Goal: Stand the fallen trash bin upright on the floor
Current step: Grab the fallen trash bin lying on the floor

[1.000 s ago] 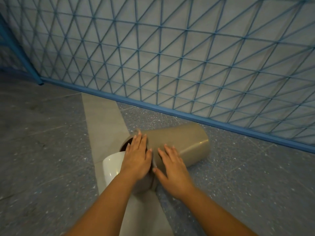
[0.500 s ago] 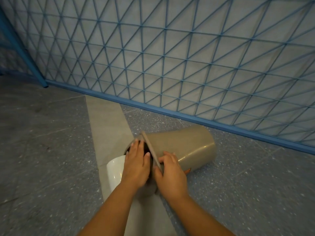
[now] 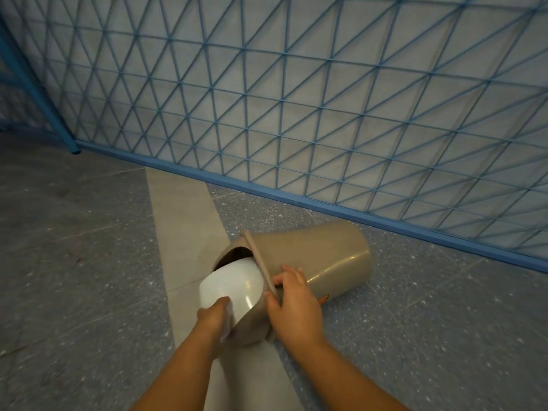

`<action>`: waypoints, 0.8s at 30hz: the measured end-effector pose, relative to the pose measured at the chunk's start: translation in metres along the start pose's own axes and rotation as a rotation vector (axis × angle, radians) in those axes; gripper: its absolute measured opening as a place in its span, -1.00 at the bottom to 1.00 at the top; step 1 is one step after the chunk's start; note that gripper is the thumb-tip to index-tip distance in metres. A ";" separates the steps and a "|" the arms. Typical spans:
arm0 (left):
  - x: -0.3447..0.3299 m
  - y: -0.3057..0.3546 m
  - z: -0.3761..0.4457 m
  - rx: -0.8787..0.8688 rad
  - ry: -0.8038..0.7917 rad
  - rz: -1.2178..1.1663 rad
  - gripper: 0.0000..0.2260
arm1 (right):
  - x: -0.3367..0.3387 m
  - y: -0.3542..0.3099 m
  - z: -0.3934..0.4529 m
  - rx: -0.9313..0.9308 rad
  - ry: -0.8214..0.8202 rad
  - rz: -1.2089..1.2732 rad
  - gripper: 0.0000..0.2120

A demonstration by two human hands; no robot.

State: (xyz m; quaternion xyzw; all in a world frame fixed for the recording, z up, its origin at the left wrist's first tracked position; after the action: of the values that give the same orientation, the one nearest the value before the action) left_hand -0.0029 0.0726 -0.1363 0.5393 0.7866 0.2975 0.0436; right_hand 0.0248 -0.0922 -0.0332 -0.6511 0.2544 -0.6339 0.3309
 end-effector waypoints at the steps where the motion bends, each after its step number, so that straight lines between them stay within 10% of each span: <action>1: -0.005 -0.002 -0.002 0.008 -0.071 -0.022 -0.38 | 0.000 0.000 0.000 0.003 0.003 -0.004 -0.88; 12: -0.014 0.015 -0.023 -0.111 -0.121 -0.127 -0.38 | 0.015 0.003 0.002 -0.068 0.103 0.110 -0.92; 24: -0.025 0.109 -0.088 -0.803 0.017 0.128 -0.34 | 0.088 0.019 0.018 -0.259 0.320 0.632 -0.89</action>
State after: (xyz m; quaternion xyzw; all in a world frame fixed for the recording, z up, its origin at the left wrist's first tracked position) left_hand 0.0625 0.0402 -0.0142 0.5250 0.5729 0.5876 0.2257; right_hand 0.0502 -0.1686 0.0107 -0.4698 0.5691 -0.5569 0.3812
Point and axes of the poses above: each hand's wrist, its own z-axis towards the middle knuckle, its own x-axis out of the back of the hand, y = z × x, the point moved 6 cm from there along z, towards the middle knuckle, and after that the axes turned 6 degrees about z, right-handed, at the moved point
